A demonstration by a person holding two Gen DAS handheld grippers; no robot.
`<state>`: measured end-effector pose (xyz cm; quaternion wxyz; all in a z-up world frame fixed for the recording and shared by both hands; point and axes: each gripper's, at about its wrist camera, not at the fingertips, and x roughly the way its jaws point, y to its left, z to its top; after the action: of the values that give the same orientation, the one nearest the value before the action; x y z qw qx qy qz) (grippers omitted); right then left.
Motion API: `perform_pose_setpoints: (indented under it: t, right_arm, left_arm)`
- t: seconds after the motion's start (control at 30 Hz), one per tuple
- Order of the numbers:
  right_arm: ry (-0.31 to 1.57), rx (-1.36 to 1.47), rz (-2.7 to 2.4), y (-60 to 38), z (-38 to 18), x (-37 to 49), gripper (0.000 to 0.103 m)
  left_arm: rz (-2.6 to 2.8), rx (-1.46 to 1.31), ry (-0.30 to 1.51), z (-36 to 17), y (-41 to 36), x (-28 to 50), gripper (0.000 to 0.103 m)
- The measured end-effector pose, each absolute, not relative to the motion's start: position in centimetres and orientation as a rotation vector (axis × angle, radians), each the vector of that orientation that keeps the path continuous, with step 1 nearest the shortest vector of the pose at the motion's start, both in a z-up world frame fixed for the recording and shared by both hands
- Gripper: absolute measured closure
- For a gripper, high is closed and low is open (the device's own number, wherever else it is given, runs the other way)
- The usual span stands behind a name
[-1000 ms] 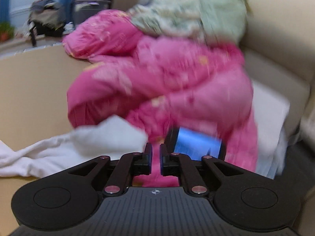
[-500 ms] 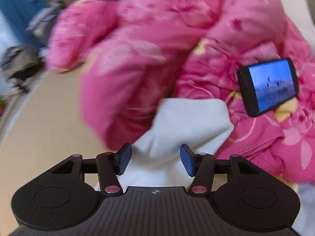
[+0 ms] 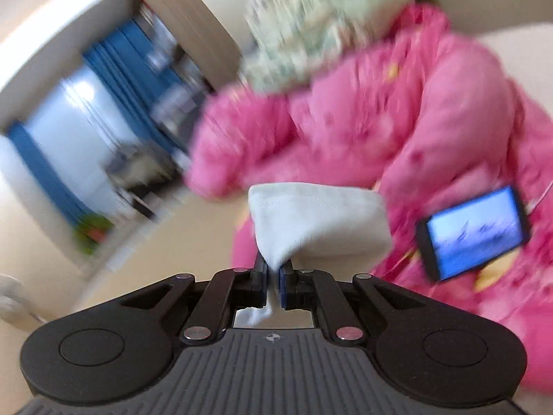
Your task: Fold small clothes
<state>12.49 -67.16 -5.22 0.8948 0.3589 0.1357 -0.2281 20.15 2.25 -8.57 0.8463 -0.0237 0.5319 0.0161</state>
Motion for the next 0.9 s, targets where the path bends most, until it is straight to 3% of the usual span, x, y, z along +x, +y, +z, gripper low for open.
perform_pose_setpoints:
  t: [0.07,0.13,0.17,0.23,0.37,0.6,0.67,0.73,0.8,0.9]
  right_arm:
    - [0.301,0.752,-0.449,-67.9,-6.7,8.2,0.095]
    - [0.420,0.751,-0.583,-68.4,-10.3,4.9,0.068]
    - [0.503,0.770,-0.679,-68.8,-12.8,3.4,0.062]
    - [0.566,0.871,-0.824,-69.5,-16.7,0.0,0.060]
    - [0.461,1.015,-0.835,-67.6,-18.5,-4.4,0.051]
    - [0.460,0.858,-0.633,-60.8,-12.3,-2.6,0.047]
    - [0.478,0.754,-0.535,-57.1,-9.7,-1.3,0.042]
    - [0.498,0.640,-0.431,-52.9,-7.5,0.0,0.030]
    - [0.507,0.534,-0.335,-48.2,-5.7,0.8,0.021]
    - [0.531,0.447,-0.242,-42.3,-4.4,1.3,0.017]
  left_arm:
    - [0.028,-0.029,1.123,-8.8,1.8,19.8,0.013]
    - [0.030,-0.022,1.146,-9.2,1.4,19.6,0.013]
    - [0.032,-0.028,1.154,-9.3,1.2,19.5,0.013]
    - [0.024,-0.033,1.154,-9.0,1.0,19.1,0.013]
    - [0.018,0.004,1.117,-7.9,0.8,18.3,0.013]
    - [-0.020,-0.039,1.098,-7.0,0.1,17.3,0.013]
    - [-0.040,-0.011,1.081,-6.8,-0.4,16.4,0.012]
    - [-0.055,0.020,1.064,-6.7,-0.7,15.3,0.010]
    - [-0.064,0.034,1.043,-6.6,-0.7,14.1,0.003]
    - [-0.068,0.046,1.013,-7.0,-0.1,12.1,0.000]
